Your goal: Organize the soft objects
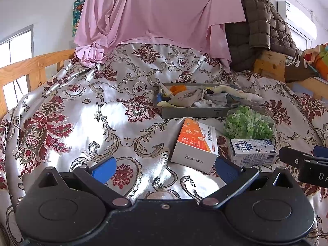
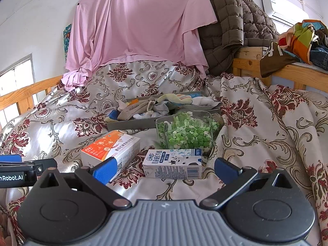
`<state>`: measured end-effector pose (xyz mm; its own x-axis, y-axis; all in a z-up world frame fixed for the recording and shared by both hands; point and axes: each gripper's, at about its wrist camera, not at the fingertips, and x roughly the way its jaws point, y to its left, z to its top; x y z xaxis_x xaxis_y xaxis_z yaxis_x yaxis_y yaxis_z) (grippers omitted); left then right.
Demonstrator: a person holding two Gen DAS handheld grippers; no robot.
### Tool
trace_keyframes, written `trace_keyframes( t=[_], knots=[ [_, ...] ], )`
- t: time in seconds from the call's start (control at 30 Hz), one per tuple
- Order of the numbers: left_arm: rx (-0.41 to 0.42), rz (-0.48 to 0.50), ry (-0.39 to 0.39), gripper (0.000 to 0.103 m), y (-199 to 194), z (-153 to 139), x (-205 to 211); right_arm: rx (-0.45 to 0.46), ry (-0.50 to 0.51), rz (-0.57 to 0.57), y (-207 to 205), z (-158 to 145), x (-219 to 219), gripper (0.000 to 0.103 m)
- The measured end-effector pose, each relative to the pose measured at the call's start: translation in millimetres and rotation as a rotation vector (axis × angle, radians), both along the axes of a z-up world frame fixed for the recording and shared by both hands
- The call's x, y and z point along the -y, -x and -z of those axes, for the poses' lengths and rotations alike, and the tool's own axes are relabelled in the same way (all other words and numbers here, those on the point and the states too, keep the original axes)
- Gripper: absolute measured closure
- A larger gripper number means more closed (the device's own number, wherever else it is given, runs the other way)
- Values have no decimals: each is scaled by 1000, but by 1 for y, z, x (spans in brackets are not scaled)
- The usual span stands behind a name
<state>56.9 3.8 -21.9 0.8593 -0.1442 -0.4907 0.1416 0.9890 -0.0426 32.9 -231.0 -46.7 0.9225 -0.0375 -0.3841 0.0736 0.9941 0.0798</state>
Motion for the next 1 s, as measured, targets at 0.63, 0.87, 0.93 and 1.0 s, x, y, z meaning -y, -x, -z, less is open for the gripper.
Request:
trace_keyframes(
  t=[0.63,0.87,0.93,1.0],
  knots=[
    [-33,-4,-23,1,-5,-1,-1,-4,2,-1,-1,1,-2,0],
    [-28,-9,-42,1,-4,-1,0,-5,3,-1,-1,1,-2,0],
    [-26,-10,-46,1,-4,-1,1,-7,4,-3,-1,3,-3,0],
    [-23,-12,-49,1,-4,-1,1,-8,6,-5,0,4,-4,0]
  ],
)
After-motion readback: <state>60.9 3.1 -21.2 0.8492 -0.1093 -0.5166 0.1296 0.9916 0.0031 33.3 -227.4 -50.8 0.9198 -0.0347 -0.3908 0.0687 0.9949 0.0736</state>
